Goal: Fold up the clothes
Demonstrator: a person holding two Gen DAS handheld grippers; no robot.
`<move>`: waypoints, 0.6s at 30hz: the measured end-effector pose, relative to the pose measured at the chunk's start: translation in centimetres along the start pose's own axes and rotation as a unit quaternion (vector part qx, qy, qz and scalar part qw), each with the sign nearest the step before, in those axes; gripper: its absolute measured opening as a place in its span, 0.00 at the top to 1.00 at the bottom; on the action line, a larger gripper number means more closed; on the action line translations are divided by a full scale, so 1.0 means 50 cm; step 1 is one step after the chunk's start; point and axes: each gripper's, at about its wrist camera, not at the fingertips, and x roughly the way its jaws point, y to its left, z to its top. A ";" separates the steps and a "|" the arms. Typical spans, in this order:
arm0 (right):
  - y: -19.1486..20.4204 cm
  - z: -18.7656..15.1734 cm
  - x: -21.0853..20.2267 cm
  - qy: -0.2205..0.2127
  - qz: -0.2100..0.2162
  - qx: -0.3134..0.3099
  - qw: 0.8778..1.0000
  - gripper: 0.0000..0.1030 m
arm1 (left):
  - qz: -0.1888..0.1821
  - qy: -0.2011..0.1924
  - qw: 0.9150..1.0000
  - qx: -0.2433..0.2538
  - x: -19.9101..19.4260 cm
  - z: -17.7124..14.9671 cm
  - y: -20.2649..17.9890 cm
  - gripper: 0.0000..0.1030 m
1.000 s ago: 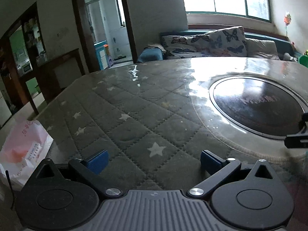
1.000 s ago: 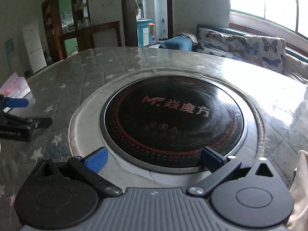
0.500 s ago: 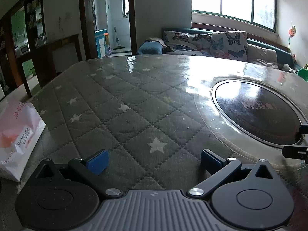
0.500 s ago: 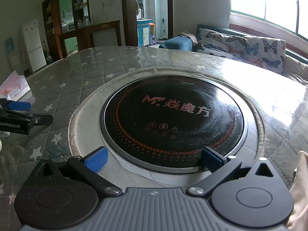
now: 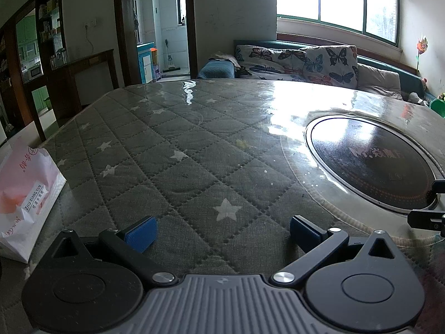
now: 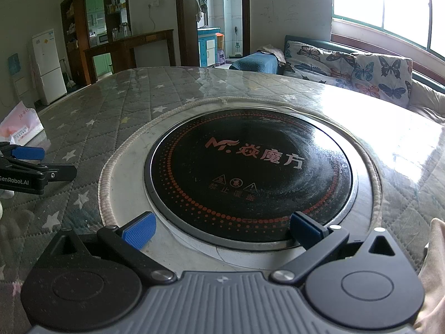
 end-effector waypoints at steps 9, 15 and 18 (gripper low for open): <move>-0.002 0.000 0.000 0.000 0.000 0.000 1.000 0.00 | 0.000 0.000 1.000 0.000 0.001 0.000 -0.001 0.00; -0.002 0.000 0.000 0.000 0.000 0.000 1.000 0.00 | 0.000 0.000 1.000 0.000 0.001 0.000 0.000 0.00; -0.002 0.000 0.000 0.000 0.000 0.000 1.000 0.00 | 0.000 0.000 1.000 0.000 0.002 0.000 0.001 0.00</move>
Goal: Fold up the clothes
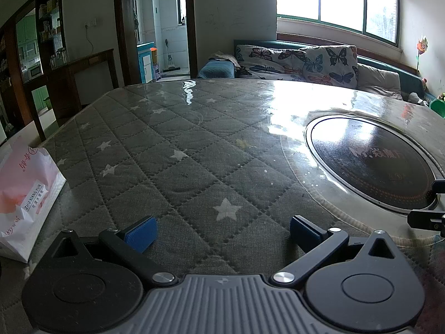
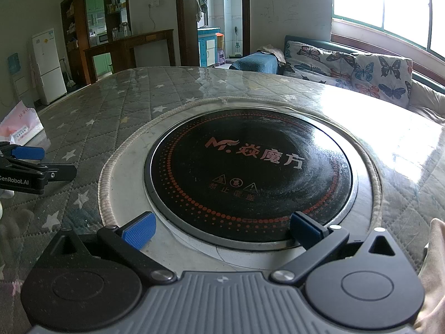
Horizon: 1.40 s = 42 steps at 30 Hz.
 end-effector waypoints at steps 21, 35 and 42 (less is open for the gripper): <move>-0.001 0.000 -0.001 0.000 0.000 0.000 1.000 0.00 | -0.001 0.000 1.000 0.000 0.001 0.001 0.004 0.00; -0.002 0.000 -0.001 0.000 0.000 0.000 1.000 0.00 | -0.001 0.000 1.000 -0.001 0.000 0.000 0.007 0.00; -0.002 0.000 -0.001 0.000 0.001 0.000 1.000 0.00 | -0.002 0.000 1.000 0.000 0.000 0.001 0.008 0.00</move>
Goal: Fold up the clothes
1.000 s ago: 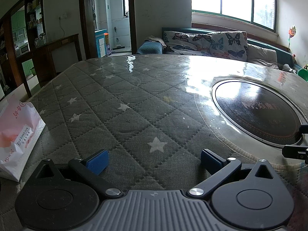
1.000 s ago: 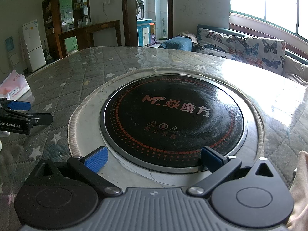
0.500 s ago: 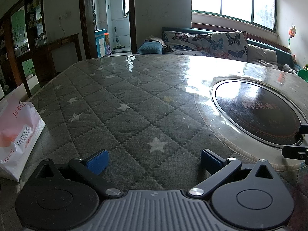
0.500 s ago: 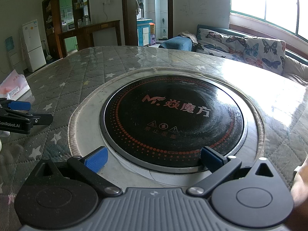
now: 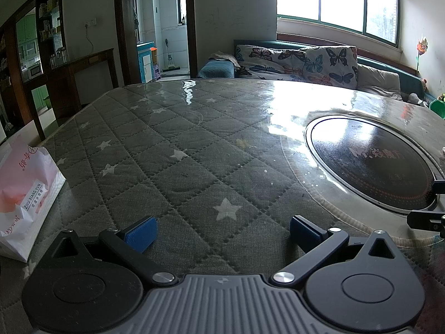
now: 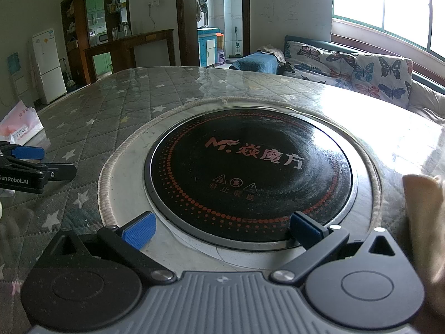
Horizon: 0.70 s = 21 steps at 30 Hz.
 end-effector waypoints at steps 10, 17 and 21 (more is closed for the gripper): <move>0.000 0.000 0.000 0.000 0.000 0.000 1.000 0.00 | 0.004 0.001 1.000 -0.003 0.000 0.002 -0.003 0.00; -0.001 0.000 -0.001 0.000 0.000 0.000 1.000 0.00 | 0.032 0.006 0.999 -0.028 0.010 0.015 -0.026 0.00; 0.000 0.000 -0.001 0.000 0.000 0.000 1.000 0.00 | 0.035 0.004 0.999 -0.031 0.008 0.014 -0.028 0.00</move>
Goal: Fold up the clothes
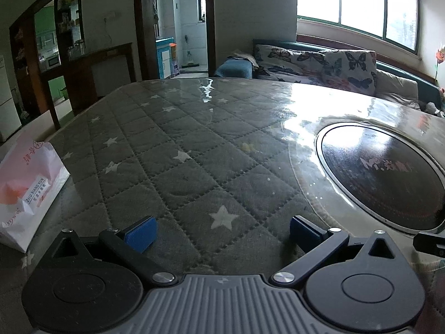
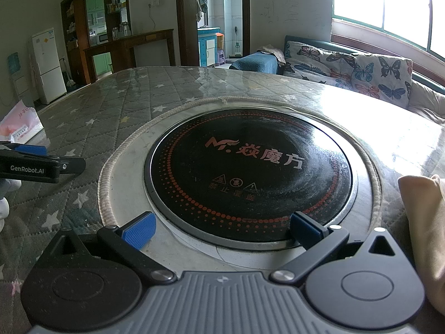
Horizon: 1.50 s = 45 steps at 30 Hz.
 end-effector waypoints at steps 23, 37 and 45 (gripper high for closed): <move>0.000 0.000 0.000 0.000 0.000 0.000 1.000 0.00 | -0.001 -0.001 1.000 -0.002 0.000 0.001 -0.001 0.00; 0.000 0.000 0.000 0.000 0.000 0.000 1.000 0.00 | -0.002 -0.001 1.000 -0.002 -0.001 0.000 0.003 0.00; 0.000 0.000 0.000 0.000 0.000 0.000 1.000 0.00 | -0.002 -0.001 1.000 -0.002 -0.001 0.001 0.004 0.00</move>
